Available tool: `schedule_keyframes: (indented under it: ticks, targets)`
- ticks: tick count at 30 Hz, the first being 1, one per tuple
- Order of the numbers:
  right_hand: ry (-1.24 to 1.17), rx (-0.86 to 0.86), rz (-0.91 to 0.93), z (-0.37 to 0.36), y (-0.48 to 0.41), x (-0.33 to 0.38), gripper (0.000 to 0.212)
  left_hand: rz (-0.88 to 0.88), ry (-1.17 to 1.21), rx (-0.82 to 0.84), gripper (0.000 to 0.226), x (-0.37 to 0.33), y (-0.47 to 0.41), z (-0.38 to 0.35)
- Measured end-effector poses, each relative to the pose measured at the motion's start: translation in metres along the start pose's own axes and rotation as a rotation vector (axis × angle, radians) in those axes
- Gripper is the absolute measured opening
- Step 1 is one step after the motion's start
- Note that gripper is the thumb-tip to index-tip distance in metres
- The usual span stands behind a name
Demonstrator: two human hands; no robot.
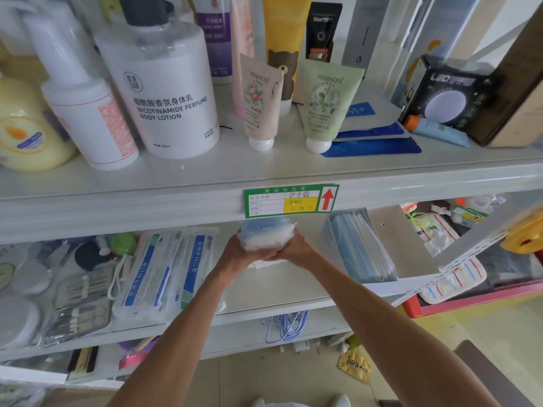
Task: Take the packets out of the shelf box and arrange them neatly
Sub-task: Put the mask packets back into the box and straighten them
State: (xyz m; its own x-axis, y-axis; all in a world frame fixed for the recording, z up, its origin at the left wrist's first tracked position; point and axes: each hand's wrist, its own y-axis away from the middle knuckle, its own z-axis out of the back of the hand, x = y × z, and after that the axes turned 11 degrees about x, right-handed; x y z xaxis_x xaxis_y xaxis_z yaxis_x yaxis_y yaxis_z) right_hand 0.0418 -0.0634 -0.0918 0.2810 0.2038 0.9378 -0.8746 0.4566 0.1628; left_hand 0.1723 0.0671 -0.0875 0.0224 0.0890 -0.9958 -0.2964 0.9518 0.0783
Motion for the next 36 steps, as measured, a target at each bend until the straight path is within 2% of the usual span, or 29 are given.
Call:
schedule_keyframes:
  ticks: [2, 6, 8, 10, 13, 16, 18, 20, 23, 27, 31, 36]
  targets:
    - [0.049, -0.038, -0.005, -0.002, -0.002, 0.006, 0.060, 0.002, 0.074, -0.024, 0.052, -0.005, -0.002, -0.004]
    - [0.176, -0.004, -0.014, 0.017, 0.005, 0.026, 0.093, -0.057, 0.239, 0.048, 0.052, -0.022, -0.011, -0.005]
    - [0.207, 0.014, 0.009, 0.032, 0.012, 0.033, 0.089, -0.081, 0.316, 0.064, 0.060, -0.034, -0.018, -0.015]
    - [0.259, -0.044, -0.041, 0.048, 0.022, 0.040, 0.080, -0.078, 0.308, 0.062, 0.064, -0.047, -0.028, -0.032]
    - [0.366, -0.183, -0.140, 0.079, 0.047, 0.048, 0.066, 0.017, 0.248, 0.021, 0.046, -0.057, -0.049, -0.067]
    - [0.370, -0.284, -0.217, 0.123, 0.084, 0.049, 0.067, 0.093, 0.070, 0.038, 0.037, -0.065, -0.067, -0.106]
    - [0.411, -0.333, -0.284, 0.158, 0.109, 0.049, 0.070, 0.061, 0.035, 0.104, 0.023, -0.068, -0.073, -0.136]
    - [0.516, -0.347, -0.448, 0.193, 0.127, 0.050, 0.074, -0.009, -0.137, 0.079, 0.019, -0.065, -0.075, -0.166]
    - [0.677, -0.325, -0.684, 0.223, 0.134, 0.051, 0.070, -0.163, -0.504, 0.175, 0.025, -0.054, -0.066, -0.209]
    - [0.838, -0.251, -0.816, 0.232, 0.128, 0.044, 0.059, -0.238, -0.790, 0.426, 0.043, -0.038, -0.060, -0.250]
    - [0.868, -0.112, -0.909, 0.234, 0.113, 0.026, 0.065, -0.239, -1.070, 0.442, 0.043, -0.025, -0.061, -0.258]
    - [0.884, -0.057, -0.918, 0.232, 0.098, 0.001, 0.074, -0.221, -1.166, 0.425, 0.036, -0.026, -0.063, -0.263]
